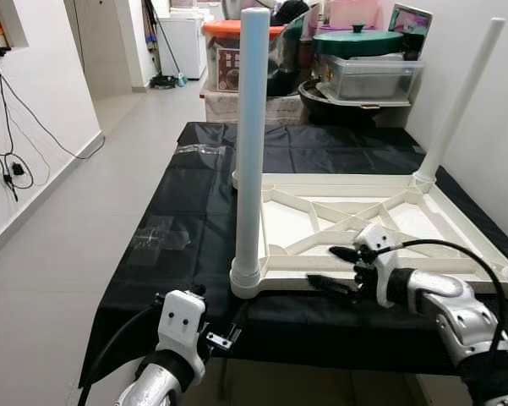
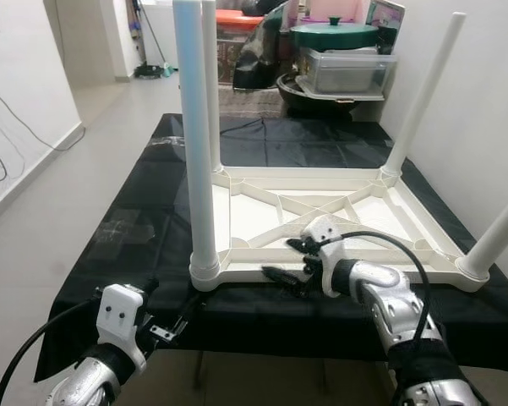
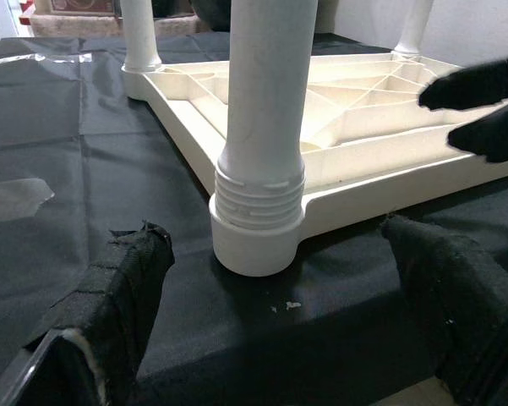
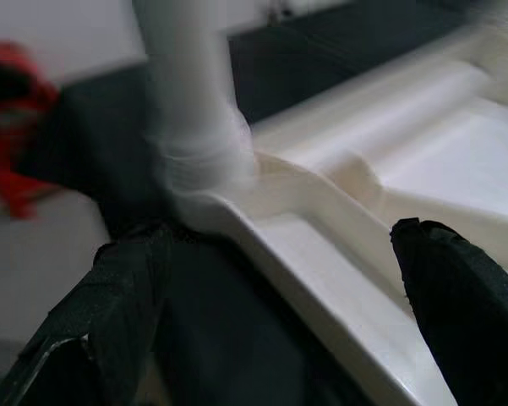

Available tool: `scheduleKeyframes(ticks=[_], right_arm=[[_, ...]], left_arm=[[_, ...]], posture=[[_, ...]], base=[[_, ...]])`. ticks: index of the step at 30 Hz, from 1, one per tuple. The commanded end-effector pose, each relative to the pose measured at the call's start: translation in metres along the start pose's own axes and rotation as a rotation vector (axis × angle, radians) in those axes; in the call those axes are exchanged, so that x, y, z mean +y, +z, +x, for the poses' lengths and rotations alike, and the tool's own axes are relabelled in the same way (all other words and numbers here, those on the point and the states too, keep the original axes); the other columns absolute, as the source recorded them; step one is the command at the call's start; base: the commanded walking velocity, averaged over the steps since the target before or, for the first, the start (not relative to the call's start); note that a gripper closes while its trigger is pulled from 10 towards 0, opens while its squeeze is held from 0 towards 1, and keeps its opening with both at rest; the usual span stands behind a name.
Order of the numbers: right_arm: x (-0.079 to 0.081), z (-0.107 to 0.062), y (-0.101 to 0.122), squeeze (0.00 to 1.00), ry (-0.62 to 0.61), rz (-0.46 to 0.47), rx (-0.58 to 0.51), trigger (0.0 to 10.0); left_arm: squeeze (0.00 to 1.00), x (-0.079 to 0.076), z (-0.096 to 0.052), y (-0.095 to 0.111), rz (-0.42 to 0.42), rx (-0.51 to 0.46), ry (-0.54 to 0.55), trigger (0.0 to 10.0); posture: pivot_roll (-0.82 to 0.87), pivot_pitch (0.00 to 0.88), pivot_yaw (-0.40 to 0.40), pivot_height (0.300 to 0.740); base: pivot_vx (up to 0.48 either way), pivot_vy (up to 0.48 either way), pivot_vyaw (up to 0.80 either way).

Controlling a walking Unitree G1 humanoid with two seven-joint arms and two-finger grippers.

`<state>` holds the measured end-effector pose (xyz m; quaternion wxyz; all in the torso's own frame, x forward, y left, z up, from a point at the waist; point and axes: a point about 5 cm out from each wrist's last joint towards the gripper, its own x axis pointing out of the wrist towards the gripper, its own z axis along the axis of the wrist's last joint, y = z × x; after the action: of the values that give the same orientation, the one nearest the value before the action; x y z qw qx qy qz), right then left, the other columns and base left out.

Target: Building children table

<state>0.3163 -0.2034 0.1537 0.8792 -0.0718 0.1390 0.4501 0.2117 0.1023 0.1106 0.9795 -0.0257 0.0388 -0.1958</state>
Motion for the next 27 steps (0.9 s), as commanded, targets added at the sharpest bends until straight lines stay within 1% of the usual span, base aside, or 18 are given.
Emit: scheduleKeyframes(ticks=[1, 2, 3, 4, 5, 6, 8, 9, 10, 12, 15, 17, 19, 23, 27], right_arm=[[0.001, 0.005, 0.007, 1.00, 0.047, 0.005, -0.021, 10.0], [0.002, 0.015, 0.015, 1.00, 0.081, 0.005, -0.057, 10.0], [0.002, 0.015, 0.015, 1.00, 0.081, 0.005, -0.057, 10.0], [0.004, 0.023, 0.020, 1.00, 0.100, 0.003, -0.081, 10.0], [0.004, 0.023, 0.020, 1.00, 0.100, 0.003, -0.081, 10.0], [0.007, 0.030, 0.024, 0.00, 0.127, 0.001, -0.101, 10.0], [0.007, 0.030, 0.024, 0.00, 0.127, 0.001, -0.101, 10.0], [0.011, 0.045, 0.030, 0.00, 0.163, 0.004, -0.120, 10.0], [0.011, 0.045, 0.030, 0.00, 0.163, 0.004, -0.120, 10.0], [0.015, 0.054, 0.034, 0.00, 0.188, 0.009, -0.135, 10.0], [0.017, 0.055, 0.035, 0.00, 0.205, 0.011, -0.137, 10.0], [0.020, 0.062, 0.036, 0.00, 0.217, -0.003, -0.135, 10.0], [0.020, 0.062, 0.036, 0.00, 0.217, -0.003, -0.135, 10.0], [0.024, 0.078, 0.049, 0.00, 0.221, 0.000, -0.195, 10.0], [0.024, 0.080, 0.050, 0.00, 0.221, 0.002, -0.203, 10.0]], left_arm=[[0.00, -0.002, 0.000, -0.002, -0.002, 0.006, -0.018, 10.0], [0.00, -0.002, -0.001, -0.002, 0.000, 0.005, -0.022, 10.0], [0.00, -0.002, -0.001, -0.002, 0.000, 0.005, -0.022, 10.0], [0.00, -0.002, -0.001, -0.002, 0.001, 0.005, -0.023, 10.0], [0.00, -0.002, -0.001, -0.002, 0.001, 0.005, -0.023, 10.0], [0.00, -0.002, -0.001, -0.002, 0.001, 0.004, -0.023, 10.0], [0.00, -0.002, -0.001, -0.002, 0.001, 0.004, -0.023, 10.0], [0.00, -0.002, -0.001, -0.002, 0.001, 0.001, -0.025, 10.0], [0.00, -0.002, -0.001, -0.002, 0.001, 0.001, -0.025, 10.0], [0.00, -0.003, -0.001, -0.002, 0.002, -0.001, -0.026, 10.0], [0.00, -0.003, -0.001, -0.002, 0.003, -0.002, -0.028, 10.0], [0.00, -0.004, -0.001, -0.003, 0.009, 0.001, -0.032, 10.0], [0.00, -0.004, -0.001, -0.003, 0.009, 0.001, -0.032, 10.0], [0.00, -0.004, -0.001, -0.003, 0.013, -0.002, -0.039, 10.0], [0.00, -0.004, -0.001, -0.003, 0.013, -0.002, -0.039, 10.0]], posture=[[0.10, 0.000, -0.042, 0.740], [0.10, 0.000, -0.046, 0.740], [0.10, 0.000, -0.046, 0.740], [0.10, 0.000, -0.048, 0.740], [0.10, 0.000, -0.048, 0.740], [0.11, 0.000, -0.052, 0.740], [0.11, 0.000, -0.052, 0.740], [0.11, 0.000, -0.053, 0.740], [0.11, 0.000, -0.053, 0.740], [0.11, 0.000, -0.055, 0.740], [0.11, 0.000, -0.055, 0.740], [0.11, 0.000, -0.054, 0.740], [0.11, 0.000, -0.054, 0.740], [0.11, 0.000, -0.058, 0.740], [0.11, 0.000, -0.058, 0.740]], base=[[0.000, 0.000, 0.00], [0.000, 0.000, 0.00], [0.000, 0.000, 0.00], [0.000, 0.000, 0.00], [0.000, 0.000, 0.00], [0.000, 0.000, 0.00], [0.000, 0.000, 0.00], [0.000, 0.000, 0.00], [0.000, 0.000, 0.00], [0.000, 0.000, 0.00], [0.000, 0.000, 0.00], [0.000, 0.000, 0.00], [0.000, 0.000, 0.00], [0.000, 0.000, 0.00], [0.000, 0.000, 0.00]])
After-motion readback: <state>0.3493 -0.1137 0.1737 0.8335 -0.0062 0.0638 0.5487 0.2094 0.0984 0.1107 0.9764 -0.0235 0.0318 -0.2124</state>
